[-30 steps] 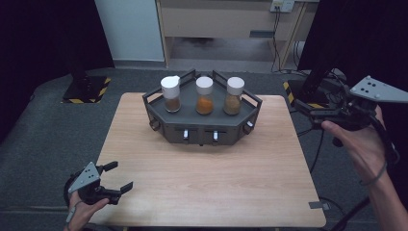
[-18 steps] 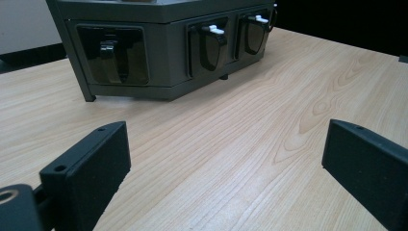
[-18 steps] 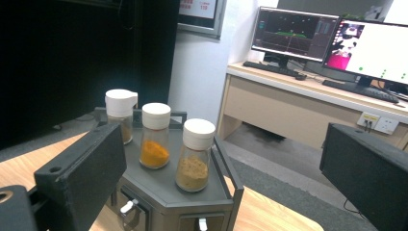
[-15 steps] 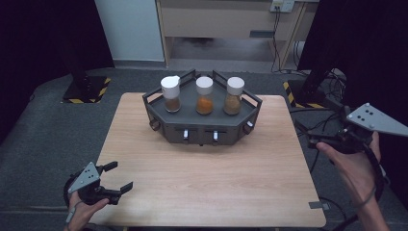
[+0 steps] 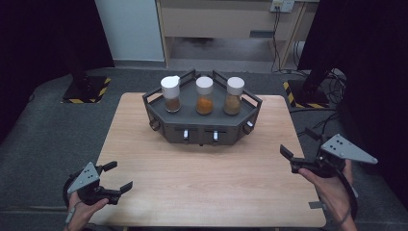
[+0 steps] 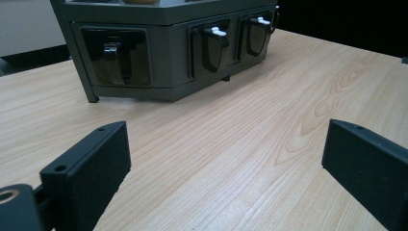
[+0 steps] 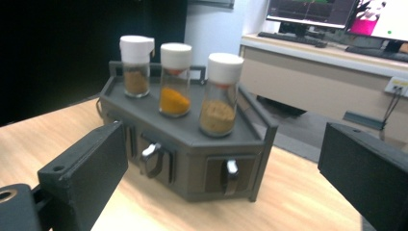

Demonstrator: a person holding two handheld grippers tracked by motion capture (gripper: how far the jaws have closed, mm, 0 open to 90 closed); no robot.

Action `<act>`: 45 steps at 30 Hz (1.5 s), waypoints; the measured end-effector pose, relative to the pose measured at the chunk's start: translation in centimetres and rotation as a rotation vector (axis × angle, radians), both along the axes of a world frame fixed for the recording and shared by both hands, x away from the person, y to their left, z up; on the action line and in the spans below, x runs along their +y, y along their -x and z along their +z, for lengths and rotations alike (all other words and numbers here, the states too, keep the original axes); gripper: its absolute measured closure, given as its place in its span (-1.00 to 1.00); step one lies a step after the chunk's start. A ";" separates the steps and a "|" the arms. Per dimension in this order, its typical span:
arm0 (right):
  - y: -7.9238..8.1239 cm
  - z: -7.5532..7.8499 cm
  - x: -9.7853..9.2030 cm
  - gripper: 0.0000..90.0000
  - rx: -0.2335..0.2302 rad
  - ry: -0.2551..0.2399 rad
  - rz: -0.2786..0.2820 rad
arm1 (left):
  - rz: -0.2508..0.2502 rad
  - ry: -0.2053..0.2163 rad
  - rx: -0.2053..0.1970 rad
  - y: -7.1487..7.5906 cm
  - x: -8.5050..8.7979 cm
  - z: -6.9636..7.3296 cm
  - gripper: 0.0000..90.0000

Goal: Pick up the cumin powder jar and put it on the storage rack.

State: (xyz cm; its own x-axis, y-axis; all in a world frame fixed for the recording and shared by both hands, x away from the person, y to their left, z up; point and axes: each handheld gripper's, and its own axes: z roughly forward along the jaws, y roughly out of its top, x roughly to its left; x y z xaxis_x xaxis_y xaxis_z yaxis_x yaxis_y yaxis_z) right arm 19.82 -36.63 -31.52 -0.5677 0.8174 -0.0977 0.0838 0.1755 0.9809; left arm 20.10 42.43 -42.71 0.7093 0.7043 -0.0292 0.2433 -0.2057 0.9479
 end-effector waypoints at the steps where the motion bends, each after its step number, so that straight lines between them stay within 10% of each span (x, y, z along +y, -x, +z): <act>1: 0.1 -0.6 0.0 -0.92 0.002 -0.004 0.004 | -0.001 0.000 0.000 0.0 0.0 0.0 -0.96; 23: 1.5 -9.3 -0.9 -0.92 0.059 -0.030 0.025 | 0.005 0.002 -0.008 0.1 0.0 0.0 -0.96; 45: 1.8 -13.6 -0.9 -0.90 0.097 -0.090 0.017 | 0.012 0.010 -0.016 0.2 0.0 -0.1 -0.96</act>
